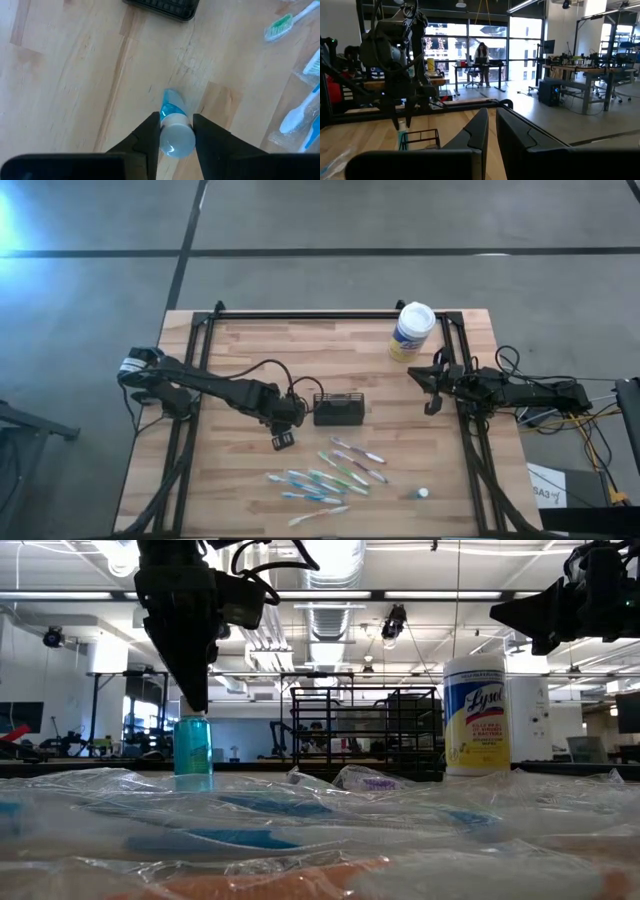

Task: Pick & Place toothbrushing station
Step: Put the top blue mouthwash into the mesh organizer, then put the blue mouthwash into the mesh organizer

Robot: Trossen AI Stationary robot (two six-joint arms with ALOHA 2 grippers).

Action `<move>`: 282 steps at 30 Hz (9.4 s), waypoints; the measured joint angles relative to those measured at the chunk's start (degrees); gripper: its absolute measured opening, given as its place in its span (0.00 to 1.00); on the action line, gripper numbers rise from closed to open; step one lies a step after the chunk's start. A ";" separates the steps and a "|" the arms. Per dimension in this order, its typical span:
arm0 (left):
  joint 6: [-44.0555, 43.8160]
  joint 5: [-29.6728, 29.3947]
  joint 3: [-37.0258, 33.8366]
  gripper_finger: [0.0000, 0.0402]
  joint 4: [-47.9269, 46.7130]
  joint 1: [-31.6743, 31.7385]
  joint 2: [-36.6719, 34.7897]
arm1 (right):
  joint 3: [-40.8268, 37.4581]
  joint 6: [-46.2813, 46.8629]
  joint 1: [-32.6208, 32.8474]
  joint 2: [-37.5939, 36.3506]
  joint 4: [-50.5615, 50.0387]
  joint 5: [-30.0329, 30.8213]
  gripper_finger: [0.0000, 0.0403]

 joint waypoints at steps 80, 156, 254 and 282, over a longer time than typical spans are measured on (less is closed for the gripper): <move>-4.03 0.32 4.50 0.46 -2.84 -2.01 3.06 | 0.00 -0.01 0.00 0.46 -0.41 0.02 0.09; 8.79 -5.27 -26.51 0.23 36.50 -2.40 -46.45 | 0.01 -0.28 0.00 0.46 0.03 0.02 0.09; 45.41 5.42 37.57 0.38 -5.77 9.40 26.53 | 0.00 2.80 0.02 0.76 1.32 -0.49 0.09; 47.17 5.37 37.97 0.65 -5.05 10.18 22.65 | 0.00 2.36 0.02 0.83 1.29 -0.47 0.09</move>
